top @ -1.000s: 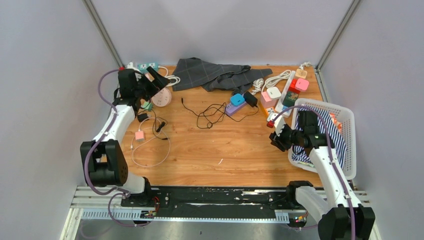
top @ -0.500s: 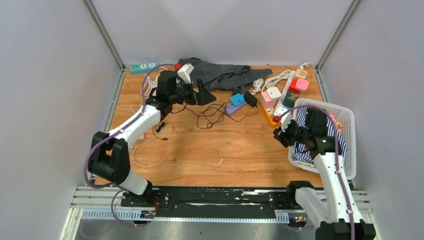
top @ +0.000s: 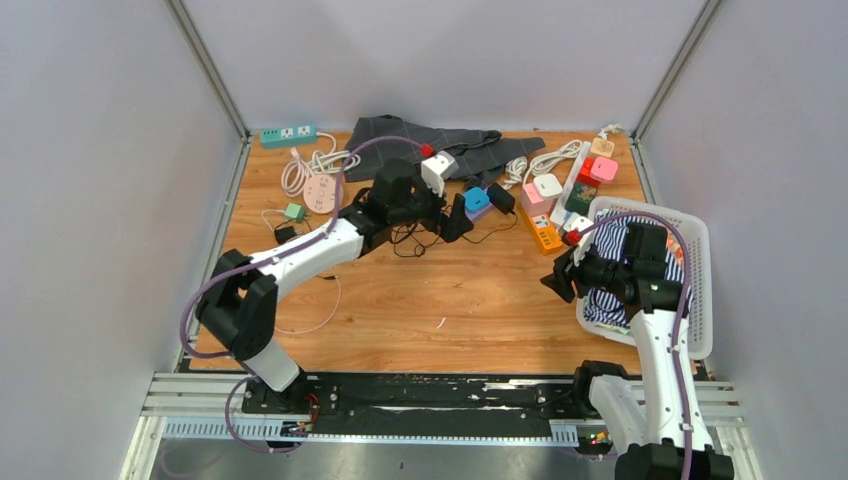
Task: Pull the plug off the socket
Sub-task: Move the socket to the center of the board.
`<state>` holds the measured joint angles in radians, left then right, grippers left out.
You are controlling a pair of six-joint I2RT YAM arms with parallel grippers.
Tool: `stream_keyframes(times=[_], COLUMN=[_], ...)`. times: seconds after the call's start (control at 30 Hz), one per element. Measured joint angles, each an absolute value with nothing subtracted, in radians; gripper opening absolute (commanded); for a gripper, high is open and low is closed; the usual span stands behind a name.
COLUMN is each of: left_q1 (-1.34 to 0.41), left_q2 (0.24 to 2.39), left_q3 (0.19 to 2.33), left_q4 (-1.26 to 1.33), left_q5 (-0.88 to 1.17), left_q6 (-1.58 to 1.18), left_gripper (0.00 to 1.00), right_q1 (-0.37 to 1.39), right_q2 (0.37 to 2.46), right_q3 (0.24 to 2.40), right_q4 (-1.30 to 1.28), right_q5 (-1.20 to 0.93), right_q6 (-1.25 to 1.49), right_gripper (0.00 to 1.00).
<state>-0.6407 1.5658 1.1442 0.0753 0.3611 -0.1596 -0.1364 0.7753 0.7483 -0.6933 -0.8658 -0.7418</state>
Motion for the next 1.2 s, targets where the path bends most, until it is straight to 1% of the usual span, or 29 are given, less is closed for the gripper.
stream_keyframes(times=[0.13,0.27,0.47,0.57,0.67,0.87,1.2], left_q1=[-0.68,-0.683,-0.682,-0.68,-0.68,-0.68,-0.683], left_q2=[1.677,1.778,1.856,1.886,1.935,2.082,2.188], left_q3=[1.183,1.235,1.279,1.3,1.361,1.581,1.705], left_q4=[0.072,0.07,0.07,0.064,0.023,-0.142,-0.318], left_q5=[0.293,0.208,0.056,0.019,0.007,0.007,0.046], left_q6=[-0.131,-0.135,-0.163,-0.169,-0.172,-0.18,-0.193], left_gripper=[1.0,1.0,1.0,1.0,1.0,0.98,0.9], right_q1=[-0.142,-0.152,-0.163,-0.171,-0.177,-0.186,-0.193], right_q2=[0.803,0.813,0.809,0.809,0.809,0.809,0.801], right_q3=[0.748,0.748,0.748,0.748,0.748,0.748,0.748], right_q4=[-0.688,-0.688,-0.688,-0.688,-0.688,-0.688,-0.688], right_q5=[-0.863,-0.863,-0.863,-0.864,-0.864,-0.866,-0.871], right_q6=[-0.739,-0.735,-0.732,-0.73,-0.729,-0.729,-0.729], right_gripper=[0.57,0.57,0.57,0.57,0.57,0.57,0.56])
